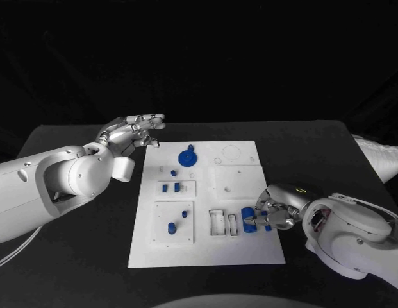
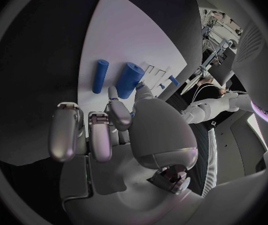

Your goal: Assemble the parts on the task board

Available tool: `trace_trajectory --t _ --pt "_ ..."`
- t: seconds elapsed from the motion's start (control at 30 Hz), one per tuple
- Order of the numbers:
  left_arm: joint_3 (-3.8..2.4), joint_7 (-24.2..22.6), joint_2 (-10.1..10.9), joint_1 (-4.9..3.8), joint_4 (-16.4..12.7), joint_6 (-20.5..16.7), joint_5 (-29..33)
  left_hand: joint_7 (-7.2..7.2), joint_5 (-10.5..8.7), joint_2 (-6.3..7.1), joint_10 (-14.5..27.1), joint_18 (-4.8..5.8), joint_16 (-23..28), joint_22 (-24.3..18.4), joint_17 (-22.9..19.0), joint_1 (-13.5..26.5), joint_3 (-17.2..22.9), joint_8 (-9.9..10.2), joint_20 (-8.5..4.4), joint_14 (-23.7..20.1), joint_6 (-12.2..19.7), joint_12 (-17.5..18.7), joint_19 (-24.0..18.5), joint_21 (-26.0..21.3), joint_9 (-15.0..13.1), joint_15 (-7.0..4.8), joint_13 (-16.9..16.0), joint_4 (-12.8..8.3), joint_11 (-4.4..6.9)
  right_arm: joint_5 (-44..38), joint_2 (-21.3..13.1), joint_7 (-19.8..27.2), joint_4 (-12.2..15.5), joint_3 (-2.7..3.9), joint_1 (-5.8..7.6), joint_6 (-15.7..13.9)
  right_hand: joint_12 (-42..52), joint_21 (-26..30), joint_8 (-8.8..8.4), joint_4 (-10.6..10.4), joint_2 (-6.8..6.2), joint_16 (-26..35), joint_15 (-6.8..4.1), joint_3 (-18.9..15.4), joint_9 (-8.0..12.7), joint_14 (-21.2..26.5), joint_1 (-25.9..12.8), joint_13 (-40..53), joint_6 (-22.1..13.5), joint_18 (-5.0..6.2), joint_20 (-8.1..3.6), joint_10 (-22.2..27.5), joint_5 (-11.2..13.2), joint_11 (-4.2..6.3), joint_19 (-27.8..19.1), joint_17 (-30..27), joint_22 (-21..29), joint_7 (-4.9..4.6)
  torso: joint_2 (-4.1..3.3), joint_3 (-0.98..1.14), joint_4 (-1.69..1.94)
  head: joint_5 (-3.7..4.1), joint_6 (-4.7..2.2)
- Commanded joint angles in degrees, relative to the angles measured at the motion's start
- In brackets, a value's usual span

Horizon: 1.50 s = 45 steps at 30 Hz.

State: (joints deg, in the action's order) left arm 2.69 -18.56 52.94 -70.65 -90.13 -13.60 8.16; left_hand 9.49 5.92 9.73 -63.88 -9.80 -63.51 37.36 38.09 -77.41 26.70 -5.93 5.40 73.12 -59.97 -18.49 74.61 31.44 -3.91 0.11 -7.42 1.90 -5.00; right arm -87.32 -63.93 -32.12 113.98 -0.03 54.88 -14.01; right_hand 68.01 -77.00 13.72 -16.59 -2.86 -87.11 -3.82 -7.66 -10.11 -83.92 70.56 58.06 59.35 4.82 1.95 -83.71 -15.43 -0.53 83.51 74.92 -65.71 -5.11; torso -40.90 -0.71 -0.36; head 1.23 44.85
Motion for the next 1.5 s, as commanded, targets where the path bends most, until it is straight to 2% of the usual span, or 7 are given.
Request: trace_trajectory --t 0.03,0.47,0.63,0.77,0.97,1.13,1.5 --pt "-0.02 -0.28 -0.01 -0.03 -0.10 1.04 0.10 -0.03 0.15 -0.19 0.22 -0.56 0.26 -0.09 -0.06 0.21 -0.30 -0.28 0.19 -0.37 0.30 -0.34 -0.10 -0.24 -0.01 0.01 -0.06 -0.16 0.01 -2.62 0.81 -1.10 -0.72 -0.01 -0.44 2.20 17.26 -0.13 0.39 -0.04 0.45 -0.35 0.17 -0.42 -0.10 -5.24 -0.20 26.34 -0.44 -0.34 0.03 -3.15 -0.35 -0.06 0.64 10.47 0.01 -0.16 0.02 -0.01 0.03 -0.08 0.11" --pt "-0.01 -0.13 0.09 -0.03 -0.11 1.18 0.10 -0.03 0.15 -0.19 0.22 -0.56 0.26 -0.09 -0.06 0.21 -0.30 -0.28 0.19 -0.37 0.30 -0.34 -0.10 -0.24 -0.01 0.01 -0.06 -0.16 0.01 -5.29 3.76 -1.59 -2.96 0.01 -1.72 3.77 17.01 -0.29 1.94 1.40 2.01 -0.39 0.04 -0.13 -1.38 -5.22 2.91 26.33 -0.35 -0.35 -0.03 -3.00 -0.86 0.12 0.54 10.50 -0.26 0.06 0.09 -0.06 0.06 -0.21 0.46" --pt "-0.01 -0.11 0.12 -0.03 -0.11 1.23 0.10 -0.03 0.15 -0.19 0.22 -0.56 0.26 -0.09 -0.06 0.21 -0.30 -0.28 0.19 -0.37 0.30 -0.34 -0.10 -0.24 -0.01 0.01 -0.06 -0.16 0.01 -5.76 3.86 -1.69 -2.87 0.01 -1.84 0.90 17.23 -0.49 3.38 3.35 4.37 -0.46 -0.37 1.97 -2.59 -5.23 6.76 26.74 0.86 -0.38 -0.28 -3.21 0.18 0.68 0.59 10.61 -0.61 0.72 0.15 -0.07 0.01 -0.29 0.43" --pt "0.00 -0.09 0.15 -0.03 -0.10 1.27 0.10 -0.03 0.15 -0.19 0.22 -0.56 0.26 -0.09 -0.06 0.21 -0.30 -0.28 0.19 -0.37 0.30 -0.34 -0.10 -0.24 -0.01 0.01 -0.06 -0.16 0.01 -3.94 3.39 -1.73 -2.20 0.06 -1.86 -2.45 17.23 -0.61 3.99 3.91 5.02 -0.48 -0.63 2.89 -3.27 -5.23 7.74 26.83 1.28 -0.41 -0.53 -3.27 0.60 1.01 0.63 10.63 -0.81 1.10 0.17 -0.03 0.02 -0.41 0.40" --pt "0.04 -0.06 0.19 -0.02 -0.10 1.28 0.10 -0.07 0.16 -0.24 0.31 -0.58 0.26 -0.13 -0.21 0.15 -0.43 -0.41 0.19 -0.41 0.24 -0.57 -0.08 -0.30 -0.03 -0.03 -0.12 -0.22 0.04 3.83 1.84 -0.80 0.16 0.60 -1.52 -9.05 17.25 -0.80 4.59 3.74 4.91 -0.58 -0.96 3.64 -4.45 -5.27 7.46 27.04 1.23 -0.48 -0.92 -3.40 -3.00 1.35 0.73 10.81 -1.13 1.43 0.15 -0.16 0.11 -0.27 0.24" --pt "0.05 -0.07 0.14 -0.02 -0.14 1.29 0.10 -0.07 0.16 -0.24 0.31 -0.58 0.26 -0.13 -0.21 0.15 -0.43 -0.41 0.19 -0.41 0.24 -0.57 -0.08 -0.30 -0.03 -0.03 -0.12 -0.22 0.04 8.56 1.06 0.41 1.96 0.96 -0.42 -12.54 17.35 -0.87 4.90 1.13 4.30 -0.64 -0.94 2.41 -5.40 -5.29 3.92 27.30 1.13 -0.51 -0.93 -3.59 -6.39 1.31 0.77 10.90 -1.27 1.39 0.13 -0.13 0.09 -0.31 0.21" --pt "0.06 -0.10 0.29 -0.02 -0.30 1.27 0.10 -0.07 0.16 -0.24 0.31 -0.58 0.26 -0.13 -0.21 0.15 -0.43 -0.41 0.19 -0.41 0.24 -0.57 -0.08 -0.30 -0.03 -0.03 -0.12 -0.22 0.04 14.18 2.04 0.22 2.15 1.15 0.31 -9.96 17.09 -0.95 5.21 0.09 4.01 -0.70 -1.03 1.22 -6.49 -5.30 2.35 27.26 1.18 -0.52 -1.02 -3.56 -9.69 1.42 0.81 11.00 -1.45 1.51 0.13 -0.18 -0.05 -0.73 0.42"
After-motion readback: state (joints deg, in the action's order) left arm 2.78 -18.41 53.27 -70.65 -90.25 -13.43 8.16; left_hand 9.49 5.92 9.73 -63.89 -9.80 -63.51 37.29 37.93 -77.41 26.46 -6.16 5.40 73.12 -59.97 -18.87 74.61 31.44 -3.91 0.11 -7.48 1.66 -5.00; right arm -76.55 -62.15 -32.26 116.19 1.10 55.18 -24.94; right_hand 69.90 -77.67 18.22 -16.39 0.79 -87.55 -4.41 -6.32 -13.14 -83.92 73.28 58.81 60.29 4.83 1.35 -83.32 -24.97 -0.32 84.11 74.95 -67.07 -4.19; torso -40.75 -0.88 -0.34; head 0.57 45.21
